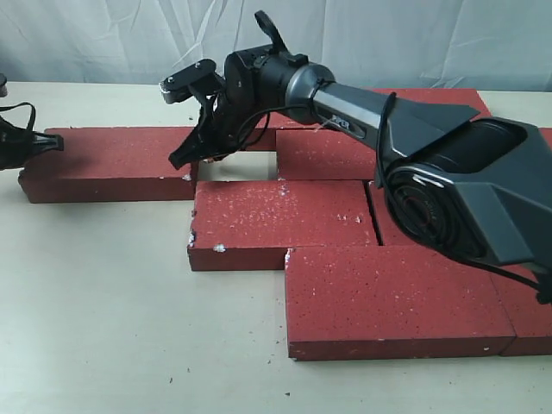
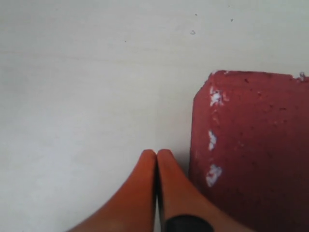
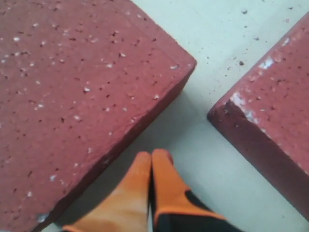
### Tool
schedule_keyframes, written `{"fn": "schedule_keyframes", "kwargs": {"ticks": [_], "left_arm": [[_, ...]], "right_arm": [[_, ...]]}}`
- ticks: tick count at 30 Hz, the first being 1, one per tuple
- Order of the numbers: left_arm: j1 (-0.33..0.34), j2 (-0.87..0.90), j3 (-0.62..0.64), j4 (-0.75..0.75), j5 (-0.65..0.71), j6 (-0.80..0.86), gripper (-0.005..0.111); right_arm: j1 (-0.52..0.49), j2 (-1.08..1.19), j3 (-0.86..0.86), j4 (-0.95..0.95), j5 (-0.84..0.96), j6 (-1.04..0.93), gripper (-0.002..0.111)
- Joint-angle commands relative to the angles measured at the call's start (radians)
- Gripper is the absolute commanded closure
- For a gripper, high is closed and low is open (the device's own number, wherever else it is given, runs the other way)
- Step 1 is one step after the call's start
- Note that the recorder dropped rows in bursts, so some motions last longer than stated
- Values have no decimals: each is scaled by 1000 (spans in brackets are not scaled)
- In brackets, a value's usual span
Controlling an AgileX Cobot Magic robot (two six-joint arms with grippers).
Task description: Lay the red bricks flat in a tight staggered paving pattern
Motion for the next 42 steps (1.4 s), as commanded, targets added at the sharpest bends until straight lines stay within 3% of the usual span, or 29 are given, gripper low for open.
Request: {"fn": "schedule_keyframes", "kwargs": {"ticks": [1,23,33,42], "left_arm": [[-19,0,-5,-9,-10,1,107],[-24,-49,-7,-3,16,30,107],[-65,-43,-7,8,30,33,107],[-63,-42,-7,26,10,33,107]], "right_arm": [[0,9,-11,23,-37,4,109],[0,-30,-109,43,163,-3,109],[0,-30,-107,-72,213,4,109],[0,-30,-107,-114,242,4,109]]}}
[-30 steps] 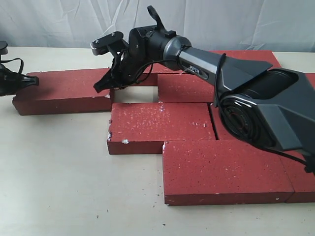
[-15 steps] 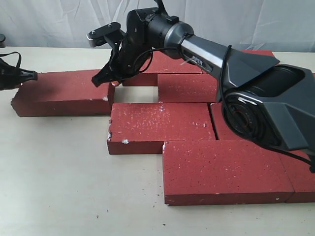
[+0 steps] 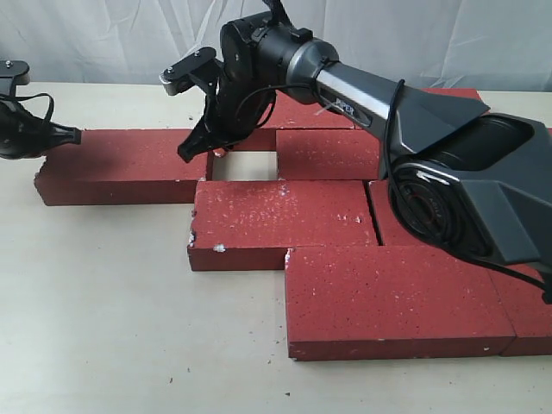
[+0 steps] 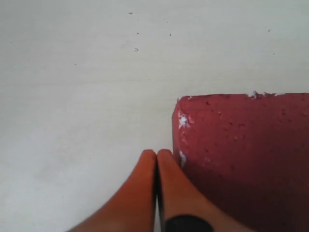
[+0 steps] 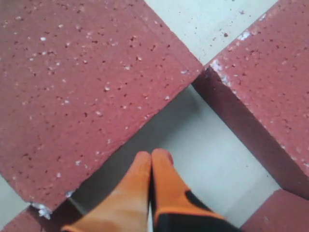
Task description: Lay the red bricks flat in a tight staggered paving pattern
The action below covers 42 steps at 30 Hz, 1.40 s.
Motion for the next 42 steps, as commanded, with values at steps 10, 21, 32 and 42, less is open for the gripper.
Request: {"fn": "schedule_keyframes", "kwargs": {"ticks": [10,21,32,42], "left_arm": [[-4,-2,-3,7,-19,2,107],[-53,-2,-3,2,-31,4,107],[-85,-2,-3,-15,-22,6,107],[-109,-2,-3,-24,-20,6,107]], "right_arm": [[-3,-19,-5,-168,44,51,109],[-39,-97,-5,-162,213,16,109],[-72,-353,356,-162,3,18,109],[-164,-679,886,-164,-306,20,109]]}}
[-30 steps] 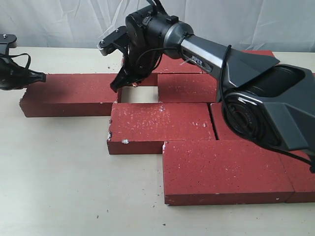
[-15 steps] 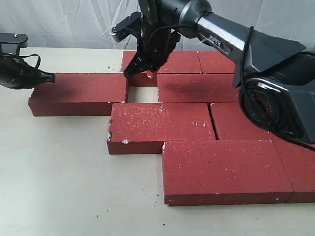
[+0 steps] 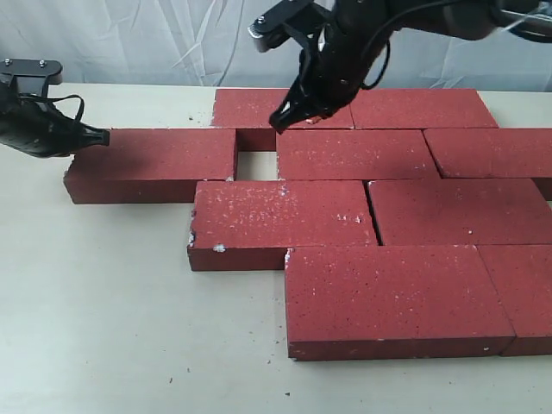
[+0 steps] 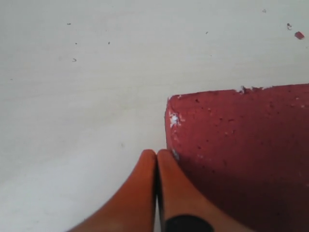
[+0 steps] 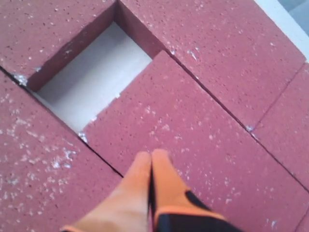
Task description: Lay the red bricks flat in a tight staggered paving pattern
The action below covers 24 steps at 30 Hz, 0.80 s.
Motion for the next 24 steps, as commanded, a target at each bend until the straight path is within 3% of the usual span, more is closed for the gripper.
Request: {"fn": "schedule_keyframes", "kwargs": {"ticks": [1,9,24], "left_arm": [[-24,-2,-3,-8,-3,0,107],[-62,-2,-3,-6,-5,0,107],[-130,36,-3,0,-71,2,107]], "right_arm": [[-62,-105,173,-6,-121,-4,109],[-157,-197,375,-3,-284,-4,109],[-168,-196,438,-6,-388,-4,109]]}}
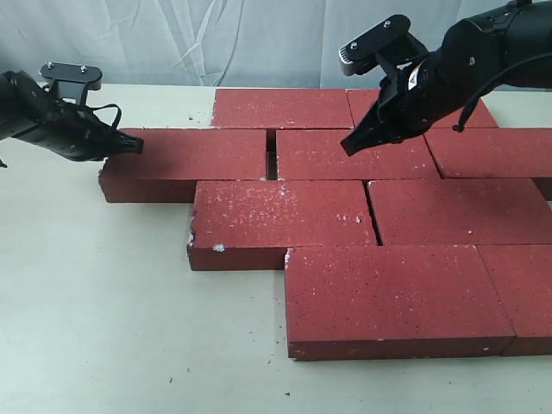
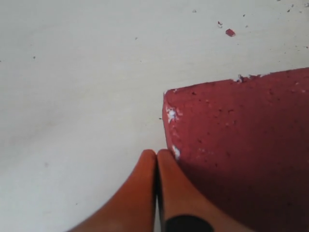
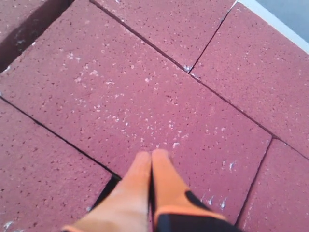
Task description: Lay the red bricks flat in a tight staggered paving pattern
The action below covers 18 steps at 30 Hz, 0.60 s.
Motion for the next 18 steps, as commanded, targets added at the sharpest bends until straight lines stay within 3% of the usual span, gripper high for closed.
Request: {"fn": "schedule_keyframes", "kwargs": {"ticks": [1,10,18], "left_arm": [[-25,10,-3,2,-24,2,107],[-67,10,-3,7,-39,4,107],[-55,6,-3,57,2,4,107]], "right_arm": [[-6,-8,4,-6,-11,-4,109],[-6,-8,4,-6,-11,-4,109],[-6,-8,4,-6,-11,-4,109]]}}
